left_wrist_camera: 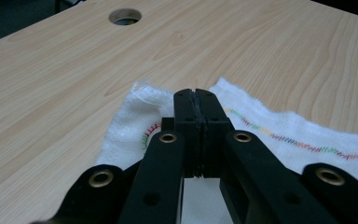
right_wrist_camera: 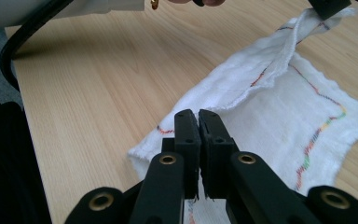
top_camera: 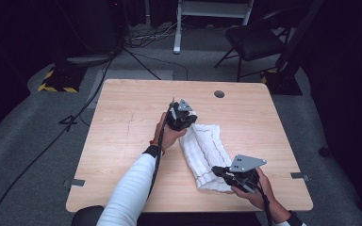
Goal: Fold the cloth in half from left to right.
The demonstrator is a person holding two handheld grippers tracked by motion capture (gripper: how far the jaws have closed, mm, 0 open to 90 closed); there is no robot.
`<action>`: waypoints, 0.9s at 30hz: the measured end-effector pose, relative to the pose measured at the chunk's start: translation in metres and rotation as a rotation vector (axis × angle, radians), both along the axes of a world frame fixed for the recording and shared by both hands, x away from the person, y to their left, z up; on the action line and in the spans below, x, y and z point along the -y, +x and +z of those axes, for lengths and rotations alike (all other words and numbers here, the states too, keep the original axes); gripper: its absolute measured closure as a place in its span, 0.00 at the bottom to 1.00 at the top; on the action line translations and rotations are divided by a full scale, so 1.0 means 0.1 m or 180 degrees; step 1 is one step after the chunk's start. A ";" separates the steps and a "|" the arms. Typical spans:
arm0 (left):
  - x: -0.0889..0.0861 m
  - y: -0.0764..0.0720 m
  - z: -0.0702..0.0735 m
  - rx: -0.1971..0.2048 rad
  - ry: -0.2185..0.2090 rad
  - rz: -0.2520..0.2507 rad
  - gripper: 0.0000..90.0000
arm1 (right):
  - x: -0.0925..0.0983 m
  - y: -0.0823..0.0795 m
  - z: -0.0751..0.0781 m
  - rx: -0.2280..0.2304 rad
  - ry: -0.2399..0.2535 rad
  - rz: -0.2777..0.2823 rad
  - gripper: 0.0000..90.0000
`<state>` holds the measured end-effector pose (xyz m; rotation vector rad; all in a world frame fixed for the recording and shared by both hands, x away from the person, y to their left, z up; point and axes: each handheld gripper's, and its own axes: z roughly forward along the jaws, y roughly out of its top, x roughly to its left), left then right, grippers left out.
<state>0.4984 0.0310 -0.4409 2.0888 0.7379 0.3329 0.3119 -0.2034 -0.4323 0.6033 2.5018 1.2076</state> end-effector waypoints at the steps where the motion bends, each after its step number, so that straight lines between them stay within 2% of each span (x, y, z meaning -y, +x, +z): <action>1: 0.05 0.00 0.00 0.0007 -0.0003 -0.0029 0.98 | 0.02 -0.01 0.00 -0.0002 -0.0012 -0.0012 0.97; 17: 0.54 0.06 -0.06 -0.0035 -0.0006 -0.0236 0.98 | 0.41 -0.14 -0.06 -0.0089 -0.0026 -0.0281 0.97; 22: 0.73 0.07 -0.10 -0.0044 0.0066 -0.0318 0.98 | 0.48 -0.17 -0.12 -0.0155 -0.0084 -0.0329 0.97; 26: 0.83 0.07 -0.17 -0.0062 0.0124 -0.0291 0.98 | 0.51 -0.18 -0.16 -0.0223 -0.0132 -0.0337 0.96; 27: 0.83 0.07 -0.18 -0.0077 0.0125 -0.0262 0.93 | 0.52 -0.18 -0.17 -0.0234 -0.0155 -0.0354 0.94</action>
